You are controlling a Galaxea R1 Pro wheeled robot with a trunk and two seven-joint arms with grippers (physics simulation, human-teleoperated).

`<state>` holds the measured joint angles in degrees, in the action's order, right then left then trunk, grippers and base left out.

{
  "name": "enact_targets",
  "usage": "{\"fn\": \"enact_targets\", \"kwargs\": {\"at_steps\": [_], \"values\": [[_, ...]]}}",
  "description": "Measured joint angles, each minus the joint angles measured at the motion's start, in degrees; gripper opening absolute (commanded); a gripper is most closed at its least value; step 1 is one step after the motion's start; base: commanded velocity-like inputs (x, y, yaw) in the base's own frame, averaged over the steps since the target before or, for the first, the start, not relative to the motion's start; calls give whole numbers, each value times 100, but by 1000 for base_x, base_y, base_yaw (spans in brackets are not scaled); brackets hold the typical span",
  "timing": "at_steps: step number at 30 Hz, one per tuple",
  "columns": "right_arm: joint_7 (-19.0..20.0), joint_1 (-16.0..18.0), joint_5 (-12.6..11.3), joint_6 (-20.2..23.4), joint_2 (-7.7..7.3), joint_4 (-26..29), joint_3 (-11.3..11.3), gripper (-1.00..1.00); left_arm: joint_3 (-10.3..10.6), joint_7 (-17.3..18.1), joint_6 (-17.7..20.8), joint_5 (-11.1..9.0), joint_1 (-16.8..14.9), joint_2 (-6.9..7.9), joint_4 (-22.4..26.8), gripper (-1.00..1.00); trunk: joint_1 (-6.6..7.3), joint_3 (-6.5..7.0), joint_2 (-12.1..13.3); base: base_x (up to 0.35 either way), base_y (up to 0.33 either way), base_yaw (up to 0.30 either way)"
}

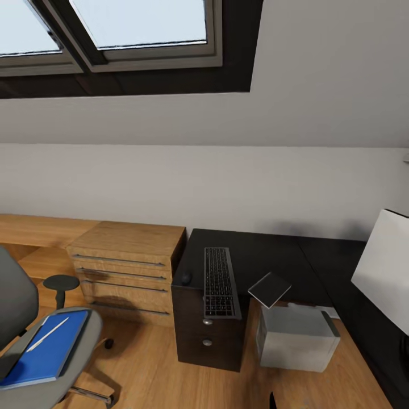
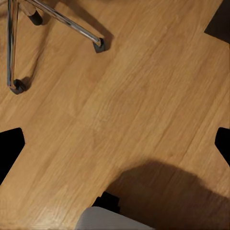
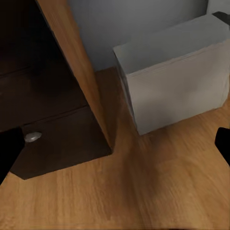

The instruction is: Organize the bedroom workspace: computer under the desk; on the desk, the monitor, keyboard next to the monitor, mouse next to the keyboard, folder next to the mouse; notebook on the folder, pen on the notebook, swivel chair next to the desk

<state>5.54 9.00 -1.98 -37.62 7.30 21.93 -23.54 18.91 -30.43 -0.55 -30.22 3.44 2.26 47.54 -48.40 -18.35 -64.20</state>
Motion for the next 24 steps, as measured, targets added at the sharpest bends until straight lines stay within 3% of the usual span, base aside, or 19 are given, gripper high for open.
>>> {"fn": "enact_targets", "kwargs": {"at_steps": [7, 24], "values": [[18, 1, 230, -184, 22, -157, 0, 100, 10, 1, -29, 0, 0, -9, -73, 100, 154, 126, 281, 0, 0, 0], [179, 1, 276, -600, 60, -519, 27, 100, 10, -3, -57, 18, 0, -15, -152, 100, 527, 432, 963, 0, 0, -15]]}}
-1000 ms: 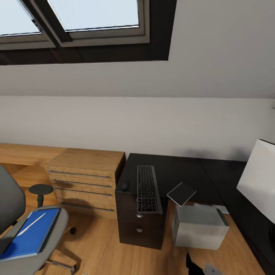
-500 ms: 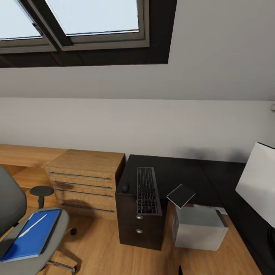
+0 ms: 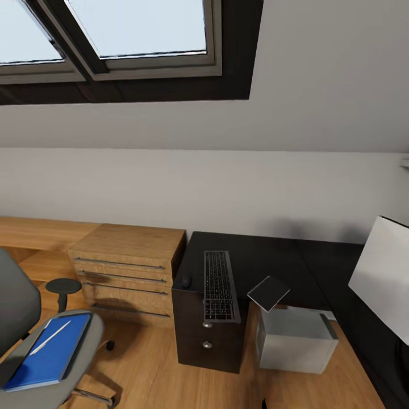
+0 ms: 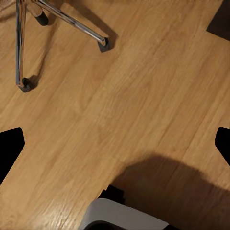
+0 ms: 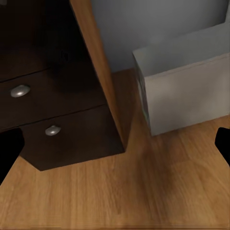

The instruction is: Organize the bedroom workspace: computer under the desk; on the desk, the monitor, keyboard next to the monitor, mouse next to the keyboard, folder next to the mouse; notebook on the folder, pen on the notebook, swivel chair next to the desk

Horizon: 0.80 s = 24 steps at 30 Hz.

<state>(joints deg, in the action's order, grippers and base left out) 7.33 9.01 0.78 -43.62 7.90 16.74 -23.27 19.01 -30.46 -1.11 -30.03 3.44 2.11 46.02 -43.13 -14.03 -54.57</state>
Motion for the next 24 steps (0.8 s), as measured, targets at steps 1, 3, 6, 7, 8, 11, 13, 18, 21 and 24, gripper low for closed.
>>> {"fn": "enact_targets", "kwargs": {"at_steps": [1, 3, 6, 7, 8, 11, 13, 18, 21, 24], "values": [[2, 0, 1, 0, -1, -6, 2, 100, 0, 0, 0, 0, 0, 0, 0, 100, 22, 18, 40, 0, 0, -156], [6, -1, 2, -2, -3, -21, 9, 100, 1, -1, -2, 0, -1, 0, -1, 100, 66, 54, 121, 0, 0, -192], [8, -1, 3, -2, -4, -31, 16, 100, 0, -3, -6, 0, -1, 0, -2, 100, 132, 108, 241, 0, 0, -253], [9, -1, 3, -2, -4, -35, 19, 100, -1, -3, -5, 0, -1, 0, -2, 100, 154, 126, 281, 0, 0, -281], [9, -1, 3, -2, -4, -36, 19, 100, 0, -4, -5, 0, -1, 0, -2, 100, 176, 144, 321, 0, 0, -284], [13, -1, 3, -2, -3, -37, 20, 100, 1, -6, -7, 1, -2, 0, -2, 100, 242, 198, 442, 0, 0, -292], [16, -1, 4, -2, 1, -37, 21, 100, 2, -6, -8, -2, -1, 2, -6, 100, 286, 234, 522, 0, 0, -294], [19, -1, 16, -2, 4, -39, 20, 100, -2, -6, -8, -7, -1, 0, -4, 100, 396, 314, 723, 0, 0, -216], [20, 0, 27, -2, 5, -40, 20, 100, -5, -6, -8, -8, 0, 0, -2, 100, 462, 362, 843, 0, 0, -54], [20, 0, 32, -2, 5, -42, 26, 100, -7, -6, -8, -8, 0, 5, -4, 100, 528, 414, 964, 0, 0, -22]]}}
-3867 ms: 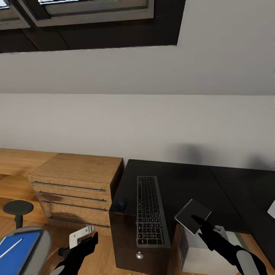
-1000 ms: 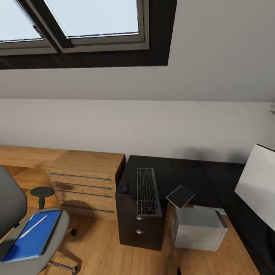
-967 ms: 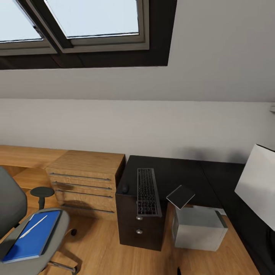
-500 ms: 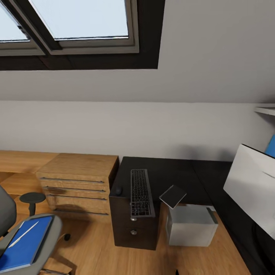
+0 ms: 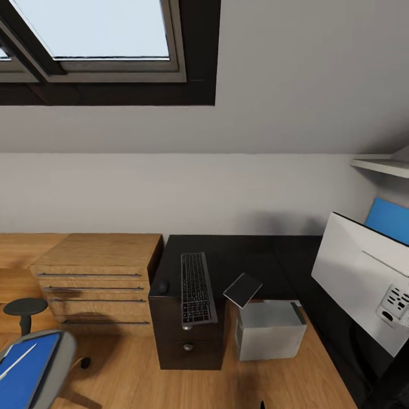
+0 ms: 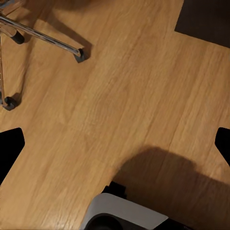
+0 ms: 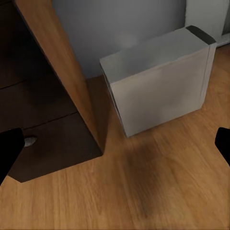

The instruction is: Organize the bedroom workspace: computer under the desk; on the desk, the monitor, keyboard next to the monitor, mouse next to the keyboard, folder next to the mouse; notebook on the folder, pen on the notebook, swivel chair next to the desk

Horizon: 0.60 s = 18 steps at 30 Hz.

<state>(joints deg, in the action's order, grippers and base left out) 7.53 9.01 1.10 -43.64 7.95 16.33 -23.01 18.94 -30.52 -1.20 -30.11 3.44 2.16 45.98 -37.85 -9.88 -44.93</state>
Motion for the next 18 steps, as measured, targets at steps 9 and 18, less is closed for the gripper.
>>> {"fn": "enact_targets", "kwargs": {"at_steps": [9, 18], "values": [[0, 0, 1, 6, 0, -6, 108, 100, -2, 0, 0, -5, 0, 2, -5, 100, 198, 161, 361, 0, 0, -6], [0, 0, 1, 9, 0, -26, 189, 100, -3, 2, 0, -17, 0, 4, -19, 100, 394, 323, 724, -76, 0, 0]]}}
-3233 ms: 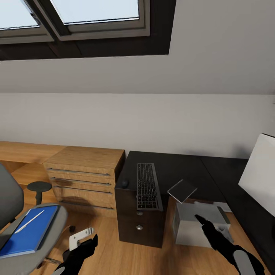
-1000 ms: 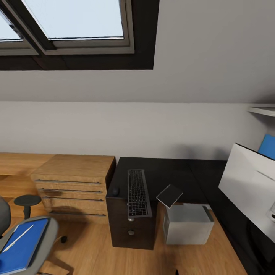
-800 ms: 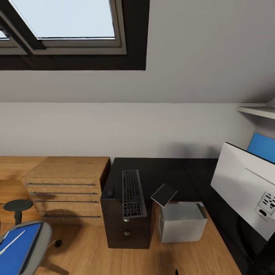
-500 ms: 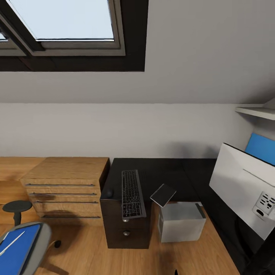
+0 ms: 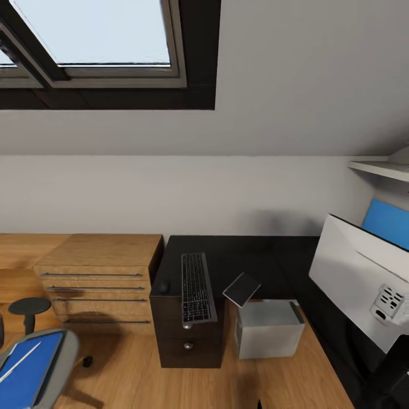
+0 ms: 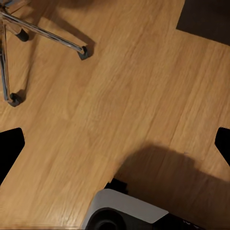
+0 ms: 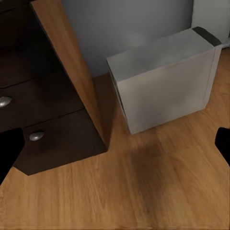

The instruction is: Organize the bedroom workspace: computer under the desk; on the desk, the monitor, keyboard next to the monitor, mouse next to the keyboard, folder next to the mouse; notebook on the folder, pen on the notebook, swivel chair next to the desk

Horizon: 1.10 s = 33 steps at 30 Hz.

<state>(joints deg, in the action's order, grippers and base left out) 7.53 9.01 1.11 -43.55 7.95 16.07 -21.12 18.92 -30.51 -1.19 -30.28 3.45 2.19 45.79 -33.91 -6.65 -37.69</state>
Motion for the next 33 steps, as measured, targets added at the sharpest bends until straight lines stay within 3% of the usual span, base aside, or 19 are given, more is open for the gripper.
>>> {"fn": "enact_targets", "kwargs": {"at_steps": [15, 33], "values": [[1, 0, 2, 0, -8, -50, 15, 100, 0, -1, 0, -9, 0, -1, -4, 100, 329, 271, 603, -290, 0, 0], [16, 1, 217, 1, -9, -51, 13, 100, 0, 5, 0, -19, 0, -8, -5, 100, 728, 591, 1324, -36, 0, 0]]}}
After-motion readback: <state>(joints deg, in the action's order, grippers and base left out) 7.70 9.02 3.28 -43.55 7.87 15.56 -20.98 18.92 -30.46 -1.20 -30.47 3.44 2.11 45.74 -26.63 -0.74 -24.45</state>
